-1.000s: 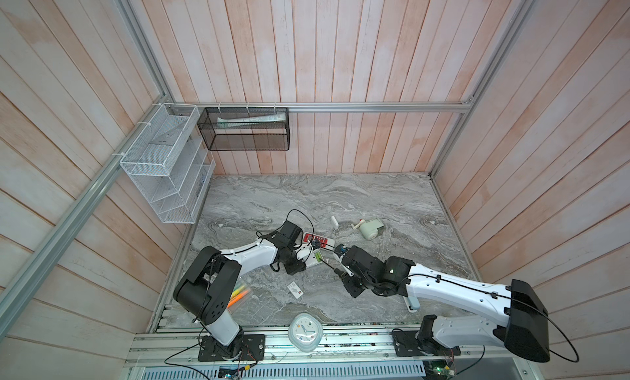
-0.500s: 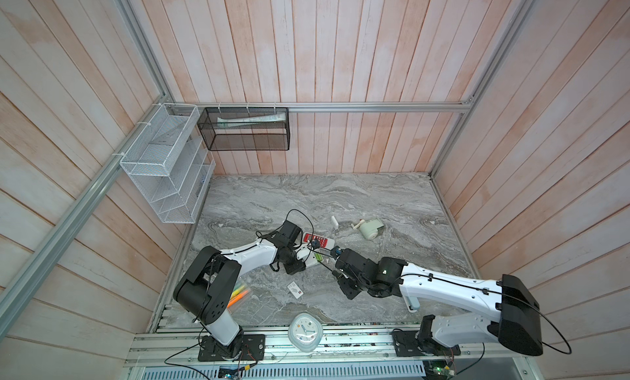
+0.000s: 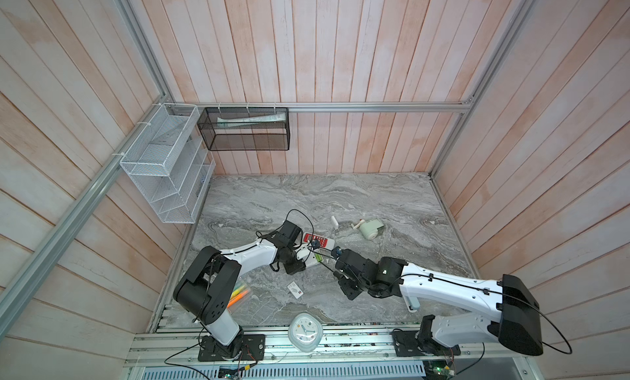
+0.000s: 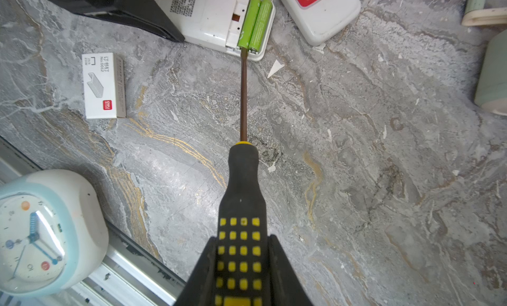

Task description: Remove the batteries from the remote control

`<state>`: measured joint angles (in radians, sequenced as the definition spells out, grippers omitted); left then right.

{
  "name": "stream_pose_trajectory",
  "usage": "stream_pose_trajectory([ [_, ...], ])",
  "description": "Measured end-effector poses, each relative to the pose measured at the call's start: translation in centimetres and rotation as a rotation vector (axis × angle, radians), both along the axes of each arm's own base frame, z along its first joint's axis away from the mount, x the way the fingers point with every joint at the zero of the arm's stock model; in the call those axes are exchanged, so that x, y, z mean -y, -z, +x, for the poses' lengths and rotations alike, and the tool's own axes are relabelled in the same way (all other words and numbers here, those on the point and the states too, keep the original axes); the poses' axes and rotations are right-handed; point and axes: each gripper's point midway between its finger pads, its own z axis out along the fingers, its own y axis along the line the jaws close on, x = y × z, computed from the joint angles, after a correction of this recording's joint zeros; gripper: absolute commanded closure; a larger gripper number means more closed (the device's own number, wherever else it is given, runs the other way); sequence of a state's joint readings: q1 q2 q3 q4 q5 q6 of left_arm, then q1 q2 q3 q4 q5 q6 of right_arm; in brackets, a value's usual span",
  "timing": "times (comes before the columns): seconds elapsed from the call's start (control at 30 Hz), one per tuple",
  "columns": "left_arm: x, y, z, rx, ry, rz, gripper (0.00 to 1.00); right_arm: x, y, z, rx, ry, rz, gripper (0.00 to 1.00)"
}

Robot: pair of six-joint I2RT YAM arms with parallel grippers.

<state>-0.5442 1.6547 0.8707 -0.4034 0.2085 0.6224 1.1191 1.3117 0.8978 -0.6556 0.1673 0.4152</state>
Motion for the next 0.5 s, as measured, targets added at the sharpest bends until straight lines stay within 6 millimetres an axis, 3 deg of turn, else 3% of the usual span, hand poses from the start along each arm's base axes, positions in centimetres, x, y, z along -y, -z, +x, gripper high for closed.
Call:
stream_pose_trajectory([
  [0.5,-0.04,0.01,0.03,0.002,0.001,0.003,0.43,-0.26,0.09,-0.04,-0.001,-0.009,-0.006,1.00],
])
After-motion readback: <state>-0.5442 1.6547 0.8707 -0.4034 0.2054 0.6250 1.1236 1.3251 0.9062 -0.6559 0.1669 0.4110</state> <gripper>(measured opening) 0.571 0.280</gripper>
